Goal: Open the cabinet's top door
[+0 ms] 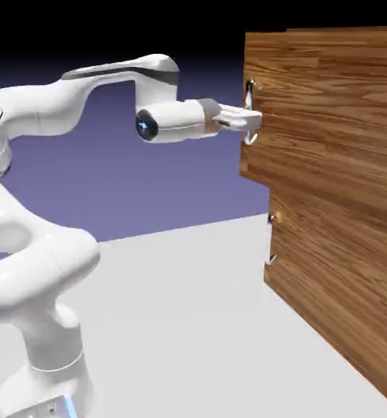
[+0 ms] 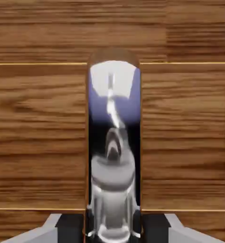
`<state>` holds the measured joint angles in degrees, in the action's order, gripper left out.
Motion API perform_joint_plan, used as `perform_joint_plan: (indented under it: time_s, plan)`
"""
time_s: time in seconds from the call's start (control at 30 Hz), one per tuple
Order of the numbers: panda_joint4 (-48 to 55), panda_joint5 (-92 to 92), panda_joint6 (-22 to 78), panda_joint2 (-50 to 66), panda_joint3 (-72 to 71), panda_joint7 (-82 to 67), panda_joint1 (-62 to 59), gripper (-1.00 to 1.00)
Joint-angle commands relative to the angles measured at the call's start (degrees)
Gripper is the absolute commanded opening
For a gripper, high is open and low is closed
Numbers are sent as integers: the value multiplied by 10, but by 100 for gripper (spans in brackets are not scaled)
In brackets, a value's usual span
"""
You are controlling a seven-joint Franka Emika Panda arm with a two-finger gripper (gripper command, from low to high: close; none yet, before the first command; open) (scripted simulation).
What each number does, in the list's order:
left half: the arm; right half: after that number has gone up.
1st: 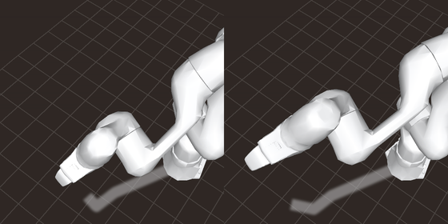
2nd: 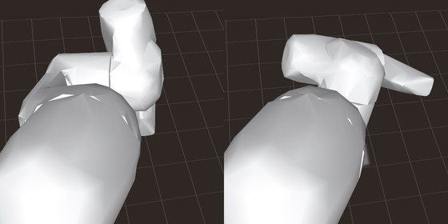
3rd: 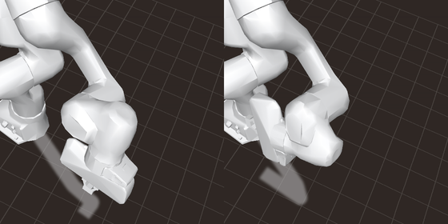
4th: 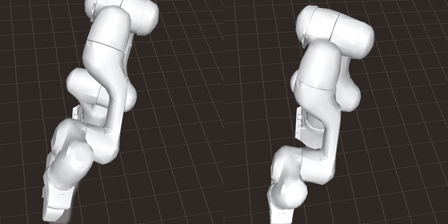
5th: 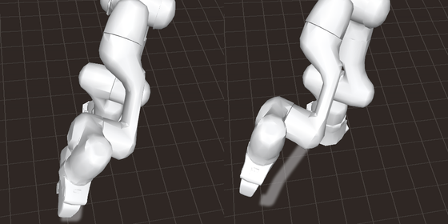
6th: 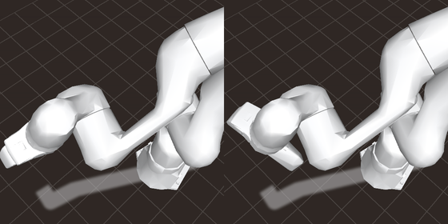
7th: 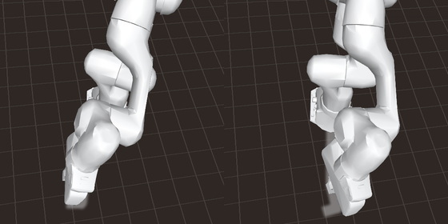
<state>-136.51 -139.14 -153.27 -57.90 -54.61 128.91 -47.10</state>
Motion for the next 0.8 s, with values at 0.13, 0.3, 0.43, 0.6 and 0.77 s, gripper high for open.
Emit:
perform_joint_plan:
  time_s: [0.13, 0.3, 0.43, 0.6, 0.77]
  plan:
    - [-99, 68, 73, -35, 102, 8, 100, -100]
    - [-181, 157, 145, -82, 206, 26, 174, -100]
    - [-231, 237, 202, -122, 289, 41, 210, -100]
    - [-274, 342, 275, -163, 393, 58, 231, -100]
    - [-295, 446, 349, -188, 496, 68, 231, -100]
